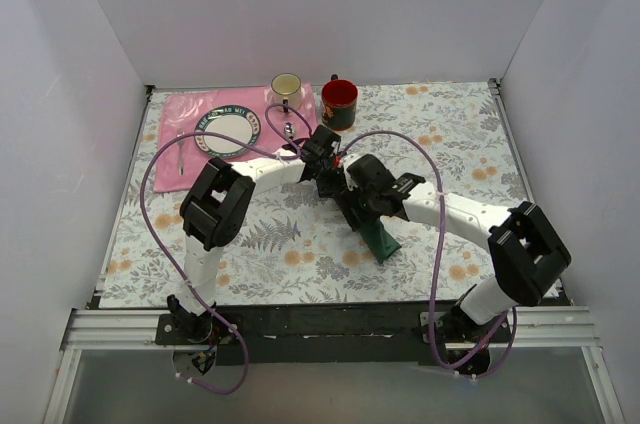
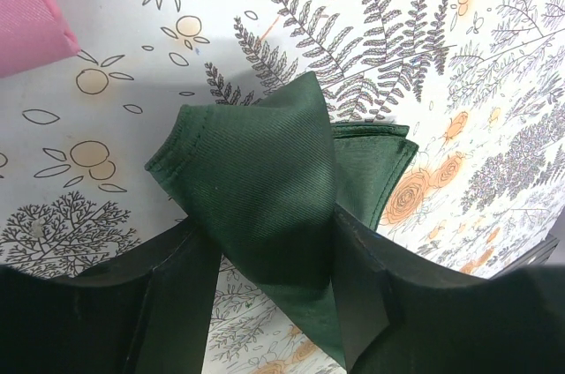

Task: Fold the napkin, place the utensils inside, and roll it up
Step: Roll the napkin with the utensil

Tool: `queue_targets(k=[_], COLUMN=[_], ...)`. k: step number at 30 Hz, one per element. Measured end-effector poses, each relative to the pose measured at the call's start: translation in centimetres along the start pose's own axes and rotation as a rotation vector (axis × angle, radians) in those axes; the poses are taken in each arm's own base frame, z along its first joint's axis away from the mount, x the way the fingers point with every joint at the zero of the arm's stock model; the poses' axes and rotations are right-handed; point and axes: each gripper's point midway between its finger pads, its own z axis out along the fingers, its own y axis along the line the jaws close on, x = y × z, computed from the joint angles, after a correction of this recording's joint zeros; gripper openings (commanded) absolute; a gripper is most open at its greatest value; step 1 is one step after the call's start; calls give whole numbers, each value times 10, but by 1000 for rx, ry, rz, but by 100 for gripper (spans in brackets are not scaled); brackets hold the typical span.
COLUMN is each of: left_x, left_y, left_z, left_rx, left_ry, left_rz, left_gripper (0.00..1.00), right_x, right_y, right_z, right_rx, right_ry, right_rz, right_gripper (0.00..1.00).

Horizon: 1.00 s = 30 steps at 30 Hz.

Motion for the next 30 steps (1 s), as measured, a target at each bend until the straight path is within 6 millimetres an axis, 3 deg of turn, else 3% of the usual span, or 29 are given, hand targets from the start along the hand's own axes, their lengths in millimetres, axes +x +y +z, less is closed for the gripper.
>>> queue_targets(k=[6,13,16,19,20,22,30], left_x=[1,0,0,0,0,-1,-8], left_y=[-1,-1,-1,-1,-2,-2,-6], left_z=[0,0,0,0,0,0,-5], left_rx=[1,16,15,16,17,20,30], left_ry=[10,33,33,33,32,31,-3], left_rz=[1,-12,-9,-6,-5,-1,9], left_gripper=[48,49,49,52,55,61,84], right_x=[3,21,20,21,22,23,22], right_y=[3,-4,-6,-8,-9,-11,-16], right_z=[10,29,31,33,34,35,39], right_rx=[200,322,338,341,337,320,136], right_ry=[40,110,96,79,74,62,24], right_rz=[-133,-185,-178,-162,-152,-130,4], right_gripper=[78,70,60,42,33,26,17])
